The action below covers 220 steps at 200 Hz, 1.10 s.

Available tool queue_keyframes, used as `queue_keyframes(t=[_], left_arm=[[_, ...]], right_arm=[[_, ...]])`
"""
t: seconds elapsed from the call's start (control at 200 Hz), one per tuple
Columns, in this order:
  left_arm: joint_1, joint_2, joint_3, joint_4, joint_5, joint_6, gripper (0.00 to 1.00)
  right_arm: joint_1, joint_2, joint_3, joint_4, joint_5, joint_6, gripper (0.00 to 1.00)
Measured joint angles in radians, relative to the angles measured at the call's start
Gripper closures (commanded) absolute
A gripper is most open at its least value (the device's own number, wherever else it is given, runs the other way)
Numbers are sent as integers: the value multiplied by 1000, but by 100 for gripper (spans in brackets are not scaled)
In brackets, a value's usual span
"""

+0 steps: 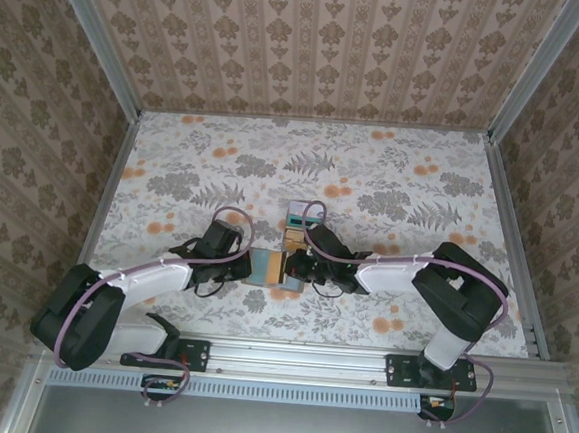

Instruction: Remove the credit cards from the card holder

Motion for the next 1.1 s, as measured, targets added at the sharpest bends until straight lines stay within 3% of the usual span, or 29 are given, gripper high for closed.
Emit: queue_keyframes(t=[0.27, 0.535, 0.655, 0.755, 0.96, 1.1], left_arm=[[0, -13, 0, -22, 0, 0, 100], [0, -58, 0, -96, -4, 0, 98], [0, -102, 0, -123, -4, 3, 81], [0, -151, 0, -144, -4, 7, 57], [0, -284, -3, -185, -16, -2, 36], [0, -371, -17, -215, -35, -9, 29]], right_arm=[[-19, -141, -47, -103, 17, -47, 100], [-19, -309, 81, -444, 87, -274, 100], [-19, -313, 235, -610, 117, -450, 100], [-19, -288, 375, -733, 148, -609, 100], [-18, -221, 509, -853, 213, -949, 100], [-18, -166, 574, -921, 239, -1167, 100]])
